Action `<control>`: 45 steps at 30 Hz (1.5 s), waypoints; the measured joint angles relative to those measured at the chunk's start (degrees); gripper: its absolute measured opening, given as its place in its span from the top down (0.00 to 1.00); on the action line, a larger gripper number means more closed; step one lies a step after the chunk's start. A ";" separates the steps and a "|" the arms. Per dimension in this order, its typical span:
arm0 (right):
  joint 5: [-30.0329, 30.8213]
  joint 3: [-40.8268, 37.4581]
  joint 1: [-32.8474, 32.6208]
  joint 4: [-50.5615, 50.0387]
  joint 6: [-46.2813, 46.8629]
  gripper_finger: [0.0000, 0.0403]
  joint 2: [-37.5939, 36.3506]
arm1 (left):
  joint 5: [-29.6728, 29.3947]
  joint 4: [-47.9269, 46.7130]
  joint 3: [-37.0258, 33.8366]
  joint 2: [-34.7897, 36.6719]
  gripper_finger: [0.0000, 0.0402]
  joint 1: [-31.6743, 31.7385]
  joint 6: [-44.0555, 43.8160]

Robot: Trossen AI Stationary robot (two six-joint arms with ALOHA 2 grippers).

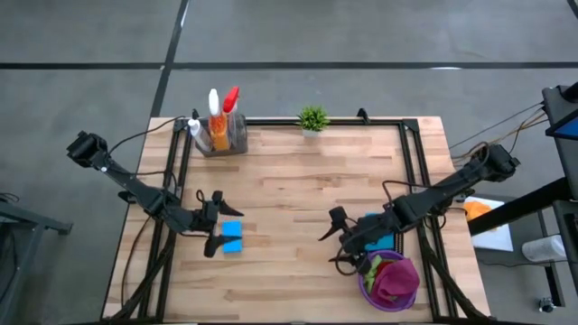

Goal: Pick & Place Kitchen Items
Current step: Put the blue sponge into the black bin

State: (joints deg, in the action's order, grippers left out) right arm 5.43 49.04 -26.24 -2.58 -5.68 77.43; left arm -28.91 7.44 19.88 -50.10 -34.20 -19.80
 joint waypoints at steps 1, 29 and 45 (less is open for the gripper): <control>0.06 -0.17 -0.44 -0.29 0.48 0.28 0.00 | -0.03 -0.39 0.00 -0.01 0.13 0.00 -0.35; 6.97 -3.48 -4.02 -0.95 5.49 0.28 0.04 | 5.35 -26.77 0.09 -5.04 0.01 -0.40 -18.18; 6.95 -3.48 -4.02 -0.94 5.49 0.28 0.04 | 15.44 -26.07 5.90 -25.55 0.01 5.85 -16.48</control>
State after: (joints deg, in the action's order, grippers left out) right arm 12.38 45.56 -30.26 -3.52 -0.19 77.47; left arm -13.47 -18.63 25.77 -75.65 -28.35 -36.27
